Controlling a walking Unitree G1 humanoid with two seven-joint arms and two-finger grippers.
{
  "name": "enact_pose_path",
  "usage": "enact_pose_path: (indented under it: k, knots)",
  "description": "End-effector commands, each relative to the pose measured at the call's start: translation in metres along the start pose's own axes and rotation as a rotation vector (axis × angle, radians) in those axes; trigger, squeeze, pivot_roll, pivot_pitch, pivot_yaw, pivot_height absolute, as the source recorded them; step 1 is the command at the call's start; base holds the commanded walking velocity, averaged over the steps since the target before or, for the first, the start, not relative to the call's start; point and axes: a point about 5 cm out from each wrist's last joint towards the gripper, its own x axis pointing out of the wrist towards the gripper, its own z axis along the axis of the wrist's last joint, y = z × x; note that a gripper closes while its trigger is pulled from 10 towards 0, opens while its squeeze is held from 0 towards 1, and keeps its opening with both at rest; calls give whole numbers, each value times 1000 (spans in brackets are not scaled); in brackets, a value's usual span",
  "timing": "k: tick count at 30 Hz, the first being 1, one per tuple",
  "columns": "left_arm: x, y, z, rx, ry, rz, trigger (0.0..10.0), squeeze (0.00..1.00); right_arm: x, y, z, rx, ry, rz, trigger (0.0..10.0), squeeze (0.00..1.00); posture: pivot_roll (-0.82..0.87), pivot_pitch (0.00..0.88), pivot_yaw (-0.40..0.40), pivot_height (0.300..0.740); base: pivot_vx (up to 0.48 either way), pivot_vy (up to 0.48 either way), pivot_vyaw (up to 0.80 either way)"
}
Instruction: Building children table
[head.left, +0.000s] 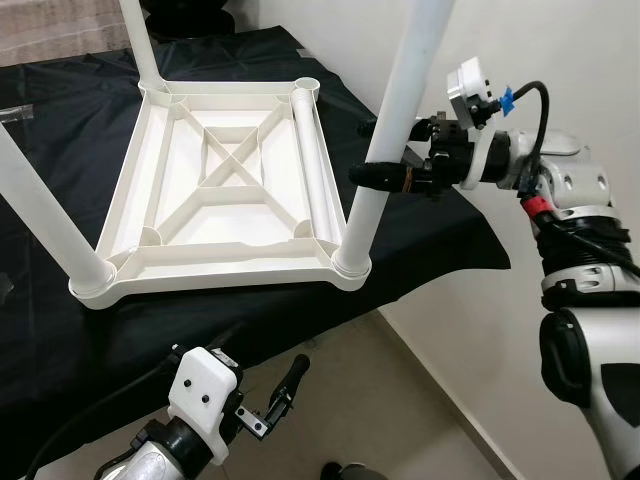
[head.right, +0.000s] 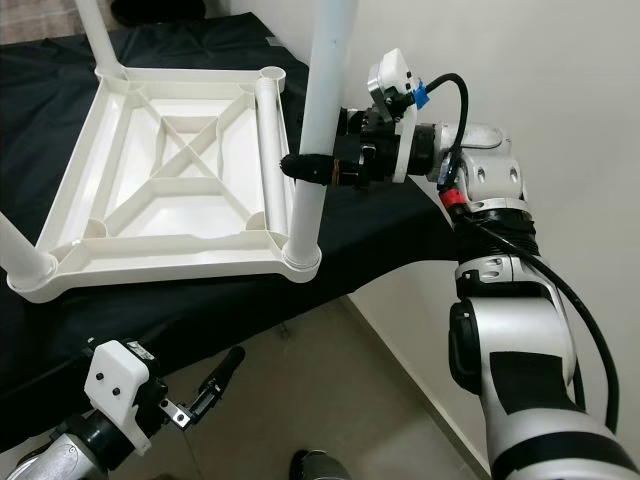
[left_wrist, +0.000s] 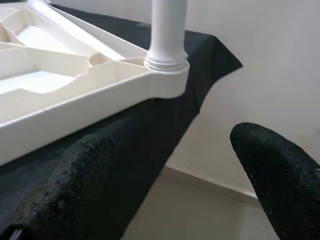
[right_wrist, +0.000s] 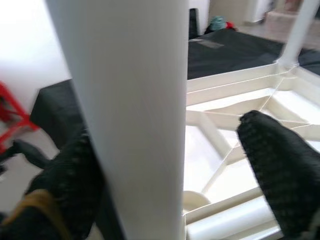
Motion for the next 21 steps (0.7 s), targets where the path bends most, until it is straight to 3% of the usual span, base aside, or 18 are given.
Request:
enact_pose_path:
  k: [1,2,9,21]
  knots:
    - [-2,-3,1,13,14,-24,10000,0,-6,-1,13,-41,-25,22,2118,0,66,202,-110,740,0,0,0]
    - [-2,-4,1,15,13,-27,10000,0,-7,-2,17,-42,-30,45,0,0,66,202,-110,740,0,0,0]
    - [-2,-5,3,18,8,-32,10000,0,-10,-6,29,-56,-46,61,0,0,52,208,-114,740,0,0,0]
    - [1,-5,4,16,1,-32,10000,0,-15,-6,28,-56,-26,50,0,0,26,213,-130,740,0,0,0]
